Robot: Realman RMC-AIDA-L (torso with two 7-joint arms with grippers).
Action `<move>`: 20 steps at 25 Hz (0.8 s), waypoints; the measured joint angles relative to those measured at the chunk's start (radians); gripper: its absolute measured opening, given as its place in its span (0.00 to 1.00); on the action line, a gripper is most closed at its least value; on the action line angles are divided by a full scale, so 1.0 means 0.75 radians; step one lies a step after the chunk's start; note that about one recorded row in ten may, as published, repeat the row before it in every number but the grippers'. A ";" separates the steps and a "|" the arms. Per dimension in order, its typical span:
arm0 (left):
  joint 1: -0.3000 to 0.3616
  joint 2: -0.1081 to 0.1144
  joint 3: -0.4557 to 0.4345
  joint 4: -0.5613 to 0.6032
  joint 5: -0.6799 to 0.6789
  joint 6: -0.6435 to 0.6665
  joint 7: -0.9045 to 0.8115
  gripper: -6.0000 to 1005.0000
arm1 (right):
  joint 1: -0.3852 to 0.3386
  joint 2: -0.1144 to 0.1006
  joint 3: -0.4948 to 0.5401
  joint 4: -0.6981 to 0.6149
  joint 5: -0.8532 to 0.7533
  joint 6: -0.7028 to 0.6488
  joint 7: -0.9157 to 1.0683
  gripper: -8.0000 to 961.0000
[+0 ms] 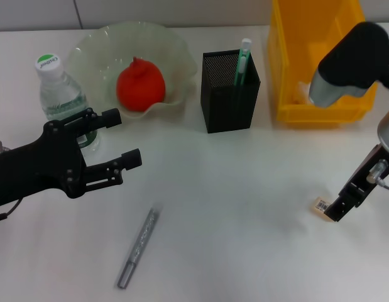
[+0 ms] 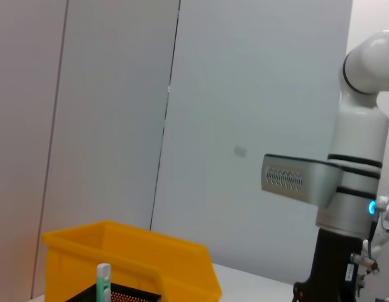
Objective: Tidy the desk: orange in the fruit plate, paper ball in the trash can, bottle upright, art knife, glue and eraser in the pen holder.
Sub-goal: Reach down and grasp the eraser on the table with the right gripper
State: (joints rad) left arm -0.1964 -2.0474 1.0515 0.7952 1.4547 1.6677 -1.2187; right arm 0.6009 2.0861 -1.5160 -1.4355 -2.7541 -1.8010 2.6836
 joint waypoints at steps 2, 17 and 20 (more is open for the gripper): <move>-0.001 0.000 0.000 -0.009 0.000 -0.003 0.000 0.83 | -0.007 0.000 -0.016 0.039 0.001 0.046 0.000 0.88; -0.004 0.003 -0.001 -0.035 -0.001 -0.027 0.001 0.82 | -0.059 0.002 -0.097 0.085 0.021 0.191 0.007 0.64; -0.003 0.003 -0.001 -0.035 -0.001 -0.028 0.001 0.82 | -0.061 0.002 -0.111 0.091 0.021 0.206 0.007 0.57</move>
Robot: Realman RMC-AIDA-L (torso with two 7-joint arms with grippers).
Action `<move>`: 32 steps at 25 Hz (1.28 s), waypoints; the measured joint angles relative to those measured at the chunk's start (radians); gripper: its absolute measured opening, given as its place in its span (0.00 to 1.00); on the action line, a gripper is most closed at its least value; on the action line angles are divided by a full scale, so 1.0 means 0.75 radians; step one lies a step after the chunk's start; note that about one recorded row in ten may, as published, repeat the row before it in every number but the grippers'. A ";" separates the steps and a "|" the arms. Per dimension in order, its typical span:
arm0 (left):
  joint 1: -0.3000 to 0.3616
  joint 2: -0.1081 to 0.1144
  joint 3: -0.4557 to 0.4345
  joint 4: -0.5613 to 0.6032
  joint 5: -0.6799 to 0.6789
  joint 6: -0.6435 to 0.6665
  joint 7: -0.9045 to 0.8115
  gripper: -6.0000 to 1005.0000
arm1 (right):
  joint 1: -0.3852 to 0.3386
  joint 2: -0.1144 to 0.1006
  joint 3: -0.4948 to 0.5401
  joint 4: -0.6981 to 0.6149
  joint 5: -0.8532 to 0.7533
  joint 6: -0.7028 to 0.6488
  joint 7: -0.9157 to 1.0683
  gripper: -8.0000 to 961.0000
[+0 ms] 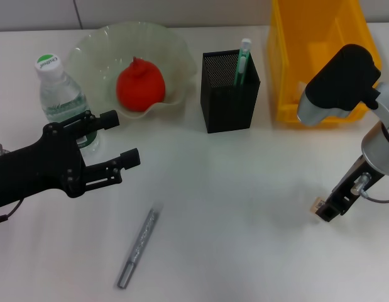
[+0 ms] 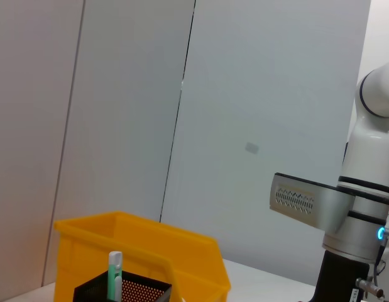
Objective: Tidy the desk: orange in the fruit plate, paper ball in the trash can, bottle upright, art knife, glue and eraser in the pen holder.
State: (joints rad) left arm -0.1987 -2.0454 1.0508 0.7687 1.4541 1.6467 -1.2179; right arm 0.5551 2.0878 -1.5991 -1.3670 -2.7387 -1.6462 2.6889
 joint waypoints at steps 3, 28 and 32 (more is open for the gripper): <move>0.000 -0.001 0.000 0.000 0.000 0.000 0.000 0.82 | 0.000 0.000 -0.012 0.014 0.000 0.019 -0.003 0.57; 0.005 -0.001 -0.008 -0.002 0.000 -0.011 0.001 0.82 | -0.043 -0.006 -0.034 -0.241 0.002 -0.049 0.022 0.27; 0.006 -0.003 -0.008 -0.002 0.000 -0.011 0.012 0.82 | -0.058 -0.005 0.034 -0.516 0.000 -0.115 0.022 0.27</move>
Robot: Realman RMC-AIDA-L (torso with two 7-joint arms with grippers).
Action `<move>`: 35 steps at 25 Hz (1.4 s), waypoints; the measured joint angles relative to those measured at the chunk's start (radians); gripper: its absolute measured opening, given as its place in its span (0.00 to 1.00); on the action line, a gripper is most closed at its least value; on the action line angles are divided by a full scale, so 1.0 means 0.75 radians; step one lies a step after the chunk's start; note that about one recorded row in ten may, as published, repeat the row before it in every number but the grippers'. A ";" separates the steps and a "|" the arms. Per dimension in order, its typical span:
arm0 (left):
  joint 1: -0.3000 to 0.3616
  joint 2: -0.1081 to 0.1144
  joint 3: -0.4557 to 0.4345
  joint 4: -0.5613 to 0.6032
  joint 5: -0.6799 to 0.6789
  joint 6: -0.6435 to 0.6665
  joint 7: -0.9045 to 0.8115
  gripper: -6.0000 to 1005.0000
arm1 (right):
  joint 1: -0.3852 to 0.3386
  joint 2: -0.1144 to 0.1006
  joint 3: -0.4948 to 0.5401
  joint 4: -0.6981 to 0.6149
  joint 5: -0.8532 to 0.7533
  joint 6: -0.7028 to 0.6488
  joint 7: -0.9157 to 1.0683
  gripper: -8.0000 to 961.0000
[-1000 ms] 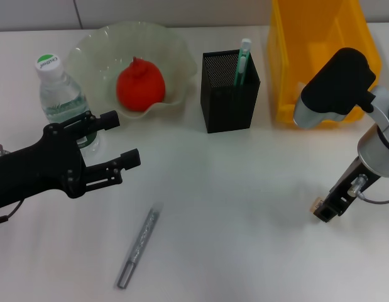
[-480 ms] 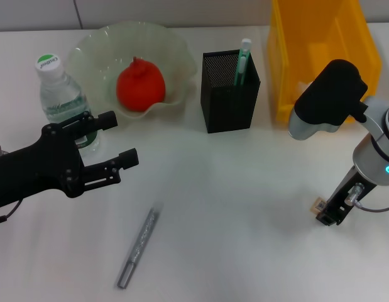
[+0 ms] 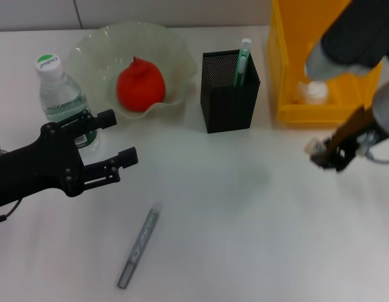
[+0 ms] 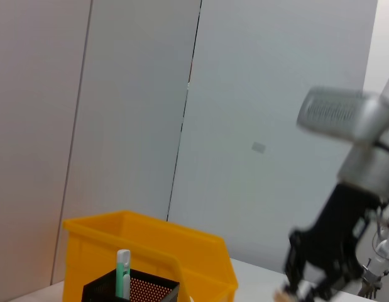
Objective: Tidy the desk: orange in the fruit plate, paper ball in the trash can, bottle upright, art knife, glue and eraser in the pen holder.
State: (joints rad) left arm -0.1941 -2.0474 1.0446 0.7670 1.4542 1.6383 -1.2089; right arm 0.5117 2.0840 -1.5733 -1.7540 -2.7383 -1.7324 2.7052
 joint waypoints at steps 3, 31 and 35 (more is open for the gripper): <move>0.003 -0.002 0.000 0.000 0.000 0.000 0.003 0.82 | -0.016 0.002 0.033 -0.151 -0.002 0.060 -0.004 0.27; 0.008 -0.007 -0.001 -0.053 0.000 0.008 0.039 0.82 | 0.055 0.000 -0.169 0.391 0.007 1.034 -0.048 0.40; 0.008 -0.002 0.000 -0.044 0.000 0.009 0.038 0.82 | 0.050 0.000 -0.164 0.369 0.009 1.026 -0.048 0.48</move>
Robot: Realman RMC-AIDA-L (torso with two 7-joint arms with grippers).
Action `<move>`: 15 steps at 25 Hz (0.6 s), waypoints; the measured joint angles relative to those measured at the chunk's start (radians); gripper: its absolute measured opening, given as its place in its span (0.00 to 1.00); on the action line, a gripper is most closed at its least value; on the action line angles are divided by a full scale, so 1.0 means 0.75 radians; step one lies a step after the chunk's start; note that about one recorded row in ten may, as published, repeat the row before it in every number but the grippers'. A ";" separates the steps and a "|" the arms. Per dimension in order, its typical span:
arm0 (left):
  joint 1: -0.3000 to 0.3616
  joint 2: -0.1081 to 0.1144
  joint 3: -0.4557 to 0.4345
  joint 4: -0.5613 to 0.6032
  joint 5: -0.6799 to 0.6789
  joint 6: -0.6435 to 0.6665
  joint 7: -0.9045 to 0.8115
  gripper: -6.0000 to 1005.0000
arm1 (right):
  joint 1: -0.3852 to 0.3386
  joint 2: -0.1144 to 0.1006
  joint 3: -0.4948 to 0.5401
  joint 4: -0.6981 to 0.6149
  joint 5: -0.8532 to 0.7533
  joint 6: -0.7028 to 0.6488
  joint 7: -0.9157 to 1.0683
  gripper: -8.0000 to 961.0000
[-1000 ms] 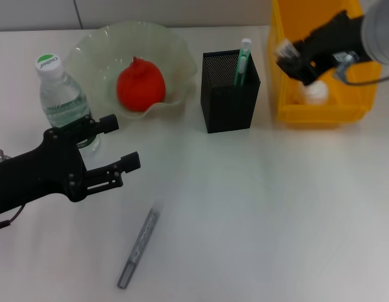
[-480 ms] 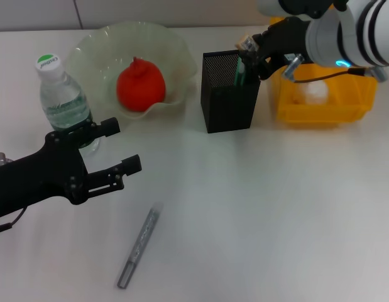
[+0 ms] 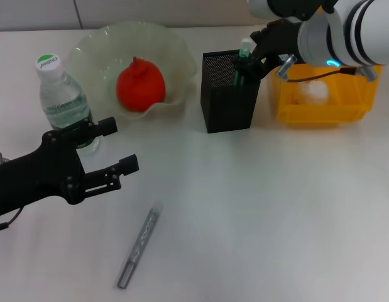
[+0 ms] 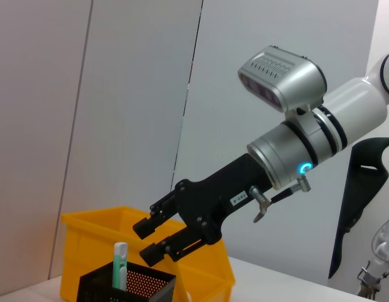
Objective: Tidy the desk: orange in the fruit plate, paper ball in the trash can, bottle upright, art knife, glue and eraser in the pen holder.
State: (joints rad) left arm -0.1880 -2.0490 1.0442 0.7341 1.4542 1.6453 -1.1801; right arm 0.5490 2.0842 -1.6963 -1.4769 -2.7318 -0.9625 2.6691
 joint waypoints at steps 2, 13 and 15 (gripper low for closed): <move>0.000 0.014 0.000 0.028 0.007 0.000 -0.022 0.82 | -0.022 0.000 0.009 -0.052 0.001 -0.043 0.001 0.52; 0.092 -0.001 -0.047 0.762 0.409 -0.011 -0.582 0.82 | -0.271 0.004 0.159 -0.452 0.271 -0.408 -0.149 0.54; 0.098 -0.021 -0.048 1.101 0.635 0.000 -0.888 0.82 | -0.304 0.005 0.213 -0.480 0.340 -0.490 -0.200 0.54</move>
State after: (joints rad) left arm -0.1148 -2.0646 1.0084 1.5600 1.9308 1.6456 -1.8464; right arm 0.3212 2.0877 -1.5367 -1.8367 -2.4772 -1.3300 2.5195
